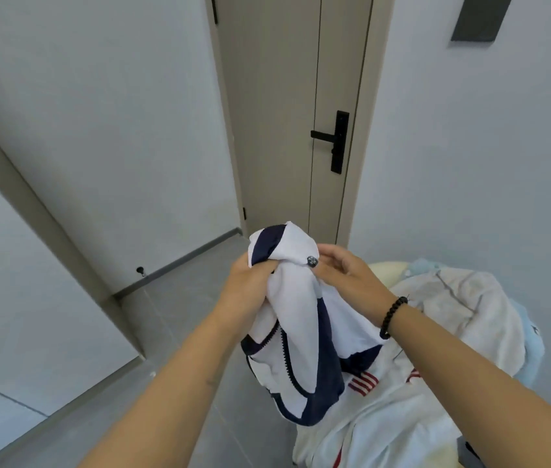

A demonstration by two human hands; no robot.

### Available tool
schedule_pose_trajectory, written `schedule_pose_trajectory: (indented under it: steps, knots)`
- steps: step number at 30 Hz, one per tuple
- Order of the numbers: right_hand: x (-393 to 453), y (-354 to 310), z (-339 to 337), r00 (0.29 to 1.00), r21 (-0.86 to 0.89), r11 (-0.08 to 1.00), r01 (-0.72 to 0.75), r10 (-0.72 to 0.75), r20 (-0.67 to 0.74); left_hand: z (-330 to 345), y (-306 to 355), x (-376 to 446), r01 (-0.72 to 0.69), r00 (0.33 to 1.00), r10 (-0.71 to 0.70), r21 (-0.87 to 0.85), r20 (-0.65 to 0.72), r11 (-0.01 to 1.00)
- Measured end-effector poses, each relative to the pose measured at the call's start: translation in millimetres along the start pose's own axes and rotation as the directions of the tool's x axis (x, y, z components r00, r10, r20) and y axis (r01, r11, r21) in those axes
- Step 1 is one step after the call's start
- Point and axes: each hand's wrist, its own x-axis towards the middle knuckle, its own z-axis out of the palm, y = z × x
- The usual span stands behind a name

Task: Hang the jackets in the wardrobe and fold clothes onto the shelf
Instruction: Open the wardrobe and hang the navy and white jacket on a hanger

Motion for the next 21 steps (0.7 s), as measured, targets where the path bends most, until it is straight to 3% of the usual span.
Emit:
schedule_pose_trajectory:
  steps: [4, 10, 13, 16, 18, 21]
  knots:
    - [-20.3, 19.0, 47.4, 0.986, 0.094, 0.994, -0.051, 0.035, 0.162, -30.3, 4.4, -33.4, 0.012, 0.997, -0.017, -0.063, -0.076, 0.998]
    - [-21.0, 36.6, 116.3, 0.914, -0.024, 0.997, -0.069, 0.073, 0.398, -88.3, 25.4, -51.7, -0.114, 0.964, 0.013, -0.369, -0.266, 0.922]
    - [-5.6, 29.8, 143.1, 0.909, -0.106, 0.994, 0.023, 0.023, 0.417, -113.8, 35.7, -53.4, -0.185, 0.953, 0.017, -0.533, -0.304, 0.826]
    - [30.6, 9.8, 160.7, 0.925, -0.146, 0.984, 0.102, -0.04, 0.378, -142.5, 46.7, -52.3, -0.271, 0.943, 0.032, -0.706, -0.332, 0.654]
    - [53.1, -10.2, 173.1, 0.905, -0.159, 0.978, 0.137, -0.059, 0.421, -162.6, 54.6, -53.2, -0.348, 0.919, 0.078, -0.704, -0.386, 0.62]
    - [80.6, -39.3, 199.8, 0.881, -0.123, 0.986, 0.112, -0.041, 0.472, -186.7, 59.2, -56.6, -0.404, 0.872, 0.137, -0.534, -0.47, 0.742]
